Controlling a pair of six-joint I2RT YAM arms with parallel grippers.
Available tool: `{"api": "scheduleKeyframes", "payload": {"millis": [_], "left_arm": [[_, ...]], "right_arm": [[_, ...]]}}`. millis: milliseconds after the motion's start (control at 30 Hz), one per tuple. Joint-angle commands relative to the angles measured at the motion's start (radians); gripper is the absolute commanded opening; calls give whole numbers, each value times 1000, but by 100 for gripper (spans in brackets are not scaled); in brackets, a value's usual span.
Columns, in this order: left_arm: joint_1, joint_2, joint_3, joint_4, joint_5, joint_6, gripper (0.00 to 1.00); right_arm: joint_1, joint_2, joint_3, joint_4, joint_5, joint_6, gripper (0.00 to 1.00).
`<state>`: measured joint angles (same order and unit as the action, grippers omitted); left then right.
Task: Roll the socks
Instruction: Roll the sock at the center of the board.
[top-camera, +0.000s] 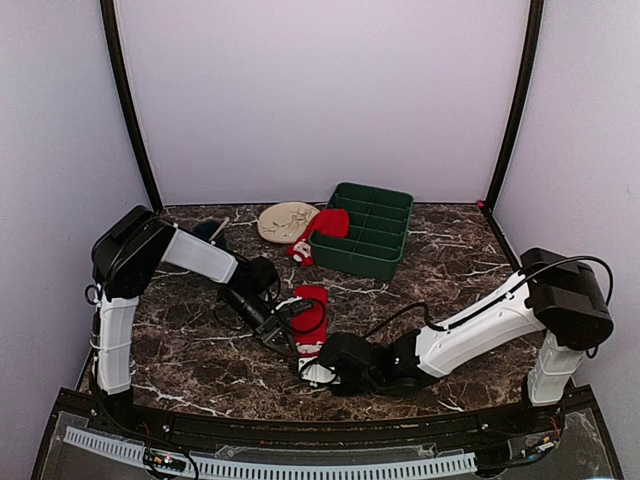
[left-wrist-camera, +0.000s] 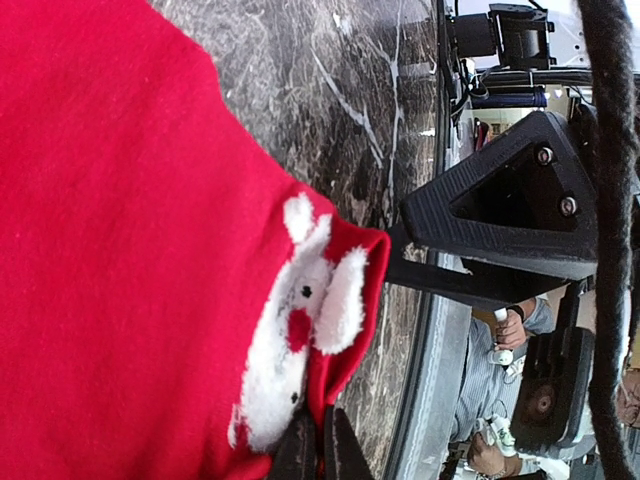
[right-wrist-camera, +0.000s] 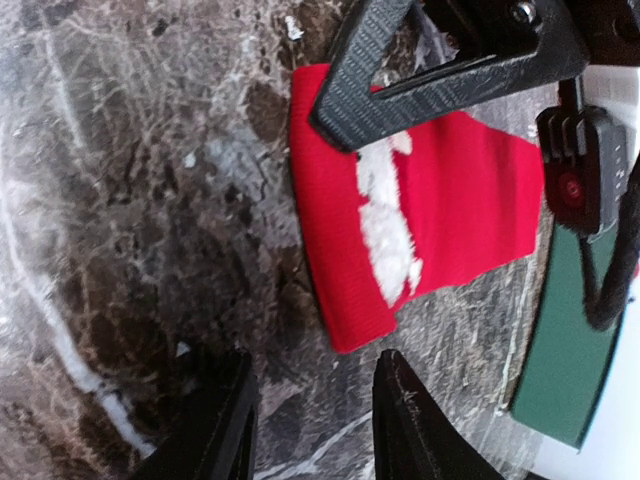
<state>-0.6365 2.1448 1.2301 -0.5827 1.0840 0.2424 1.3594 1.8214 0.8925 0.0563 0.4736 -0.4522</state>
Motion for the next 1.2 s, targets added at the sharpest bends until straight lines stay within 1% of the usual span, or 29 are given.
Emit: {"api": "scheduleKeyframes", "payload": {"millis": [0, 300, 500, 700, 767, 867, 1033, 1167], "left_arm": [[1, 10, 15, -53, 31, 37, 0], [1, 21, 34, -78, 48, 53, 0], [1, 23, 37, -87, 50, 58, 0], [1, 33, 43, -93, 51, 63, 0], [1, 36, 47, -97, 53, 66, 0], [1, 38, 51, -103, 55, 69, 0], [1, 39, 49, -106, 55, 72, 0], [1, 39, 49, -105, 52, 70, 0]], "right_arm": [[17, 39, 11, 83, 75, -102, 38], [17, 81, 16, 106, 94, -217, 37], [17, 110, 27, 78, 71, -240, 36], [5, 142, 64, 7, 42, -228, 33], [-5, 151, 76, -17, 30, -211, 30], [-16, 151, 87, -50, 12, -192, 28], [-47, 172, 131, -155, -26, -139, 23], [-72, 178, 148, -201, -60, -104, 16]]}}
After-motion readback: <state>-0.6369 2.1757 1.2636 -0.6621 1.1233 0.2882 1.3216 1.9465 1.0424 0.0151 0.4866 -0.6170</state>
